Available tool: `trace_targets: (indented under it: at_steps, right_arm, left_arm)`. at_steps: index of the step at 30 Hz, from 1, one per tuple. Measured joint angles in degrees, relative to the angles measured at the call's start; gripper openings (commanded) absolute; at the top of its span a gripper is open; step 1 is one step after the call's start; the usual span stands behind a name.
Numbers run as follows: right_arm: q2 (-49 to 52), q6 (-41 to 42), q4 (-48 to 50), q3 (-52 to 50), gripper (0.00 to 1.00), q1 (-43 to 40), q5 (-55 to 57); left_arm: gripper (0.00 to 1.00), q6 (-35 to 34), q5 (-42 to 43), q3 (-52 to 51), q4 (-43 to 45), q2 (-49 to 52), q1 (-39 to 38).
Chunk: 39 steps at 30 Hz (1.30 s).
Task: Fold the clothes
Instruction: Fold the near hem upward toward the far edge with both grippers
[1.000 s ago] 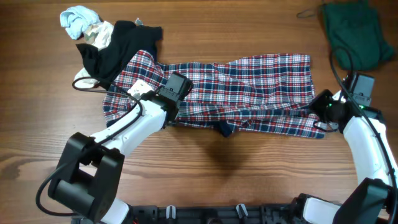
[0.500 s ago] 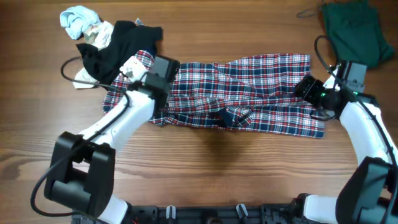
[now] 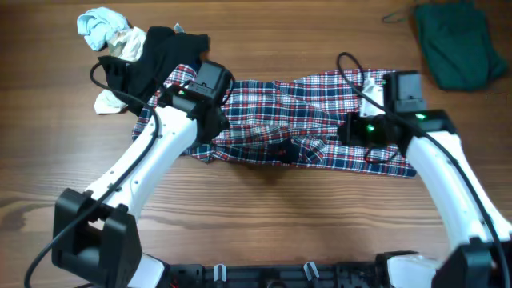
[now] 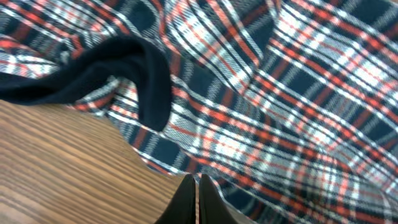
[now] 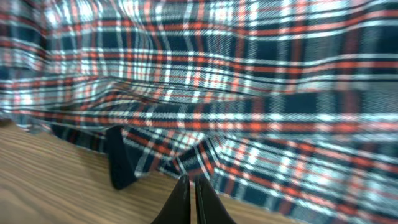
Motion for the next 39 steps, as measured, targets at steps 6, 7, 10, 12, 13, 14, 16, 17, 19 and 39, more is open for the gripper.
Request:
trace_targets:
  at_steps: [6, 7, 10, 12, 13, 14, 16, 17, 19, 39]
  right_arm:
    - [14.2, 2.3, 5.5, -0.3, 0.04, 4.5, 1.3]
    - [16.3, 2.6, 7.9, -0.3, 0.04, 4.6, 1.5]
    - [17.6, 4.7, 17.8, -0.9, 0.04, 4.6, 1.9]
    - [17.7, 7.0, 23.6, -0.9, 0.04, 4.6, 2.1]
    - [17.7, 7.5, 26.0, -1.0, 0.04, 4.6, 2.1]
    - [17.7, 8.3, 28.7, -1.0, 0.04, 4.6, 2.1]
    - [17.7, 9.4, 29.1, -1.0, 0.04, 4.6, 2.1]
    - [17.7, 9.8, 28.9, -1.0, 0.04, 4.6, 2.1]
    - [17.7, 10.3, 28.2, -1.0, 0.04, 4.6, 1.9]
    - [10.8, 11.6, 22.3, -1.0, 0.04, 1.3, -0.9]
  left_arm:
    - [0.04, 0.0, 0.5, 0.0, -0.1, 0.0, -4.8]
    - [0.04, 0.0, 0.7, 0.0, 0.0, 0.0, -5.3]
    - [0.04, 0.0, 0.8, 0.0, 0.2, 0.0, -5.6]
    - [0.04, 0.0, 0.9, 0.0, 0.3, 0.0, -5.6]
    - [0.04, 0.0, 0.9, 0.0, 0.3, 0.0, -5.6]
    - [0.04, 0.0, 0.9, 0.0, 0.3, 0.0, -5.6]
    - [0.04, 0.0, 0.9, 0.0, 0.3, 0.0, -5.6]
    - [0.04, 0.0, 0.9, 0.0, 0.2, 0.0, -5.6]
    - [0.04, 0.0, 0.9, 0.0, -0.5, 0.1, -5.6]
    - [0.04, -0.9, -17.5, -19.0, 27.9, 4.1, -5.1]
